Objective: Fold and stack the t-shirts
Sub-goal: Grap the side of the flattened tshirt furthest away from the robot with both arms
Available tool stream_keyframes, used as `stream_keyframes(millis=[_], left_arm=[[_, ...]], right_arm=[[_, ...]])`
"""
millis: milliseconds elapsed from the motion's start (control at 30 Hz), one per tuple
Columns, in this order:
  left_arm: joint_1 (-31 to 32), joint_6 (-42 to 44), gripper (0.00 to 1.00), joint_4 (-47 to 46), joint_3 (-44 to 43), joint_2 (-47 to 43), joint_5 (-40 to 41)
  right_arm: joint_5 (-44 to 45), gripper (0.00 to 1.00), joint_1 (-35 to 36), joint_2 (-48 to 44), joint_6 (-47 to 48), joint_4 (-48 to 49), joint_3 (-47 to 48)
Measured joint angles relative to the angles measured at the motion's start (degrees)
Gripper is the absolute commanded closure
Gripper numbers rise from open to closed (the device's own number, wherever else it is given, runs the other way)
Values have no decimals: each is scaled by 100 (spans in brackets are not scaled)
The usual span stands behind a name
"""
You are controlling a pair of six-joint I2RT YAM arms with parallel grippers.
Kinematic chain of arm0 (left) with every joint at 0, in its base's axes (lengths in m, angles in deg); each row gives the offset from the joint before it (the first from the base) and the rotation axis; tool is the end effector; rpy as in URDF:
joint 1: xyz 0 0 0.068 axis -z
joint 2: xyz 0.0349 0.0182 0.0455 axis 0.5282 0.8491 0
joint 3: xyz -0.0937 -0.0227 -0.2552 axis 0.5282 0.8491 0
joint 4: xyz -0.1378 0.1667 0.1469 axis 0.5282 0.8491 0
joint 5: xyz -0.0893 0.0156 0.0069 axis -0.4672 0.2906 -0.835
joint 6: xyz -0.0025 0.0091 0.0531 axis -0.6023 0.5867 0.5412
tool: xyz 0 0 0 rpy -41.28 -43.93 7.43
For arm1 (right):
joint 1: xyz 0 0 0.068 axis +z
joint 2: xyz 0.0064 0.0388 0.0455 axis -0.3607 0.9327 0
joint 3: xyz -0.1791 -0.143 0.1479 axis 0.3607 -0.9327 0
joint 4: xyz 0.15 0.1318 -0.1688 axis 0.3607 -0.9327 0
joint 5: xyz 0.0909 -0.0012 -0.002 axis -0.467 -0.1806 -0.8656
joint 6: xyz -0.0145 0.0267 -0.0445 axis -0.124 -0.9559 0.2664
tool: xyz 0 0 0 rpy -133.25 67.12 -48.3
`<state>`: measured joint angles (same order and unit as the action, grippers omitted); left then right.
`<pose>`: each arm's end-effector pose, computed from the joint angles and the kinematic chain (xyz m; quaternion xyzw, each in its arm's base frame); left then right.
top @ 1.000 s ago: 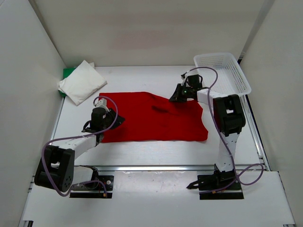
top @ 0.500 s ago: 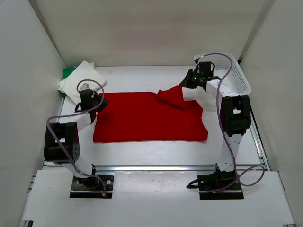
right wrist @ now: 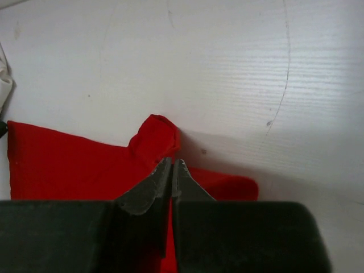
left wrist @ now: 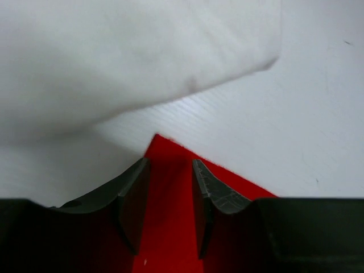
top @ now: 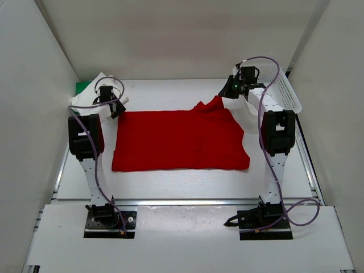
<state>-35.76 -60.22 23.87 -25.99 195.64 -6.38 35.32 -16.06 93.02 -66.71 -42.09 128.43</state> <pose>0.4556 0.0333 0.1534 -0.3029 0.8789 -0.0596 0.3636 0.5122 0.0593 0.2312 0.0540 0.8793 0.2780 0.3829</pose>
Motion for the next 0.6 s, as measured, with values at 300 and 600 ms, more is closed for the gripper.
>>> stream_keyframes(millis=[300, 600], left_arm=[[0, 323, 52, 1244, -1561, 852, 83], [52, 431, 64, 1930, -2280, 1200, 203]], right_arm=[[-238, 100, -2, 107, 4, -74, -2], [-396, 100, -122, 107, -7, 4, -2]])
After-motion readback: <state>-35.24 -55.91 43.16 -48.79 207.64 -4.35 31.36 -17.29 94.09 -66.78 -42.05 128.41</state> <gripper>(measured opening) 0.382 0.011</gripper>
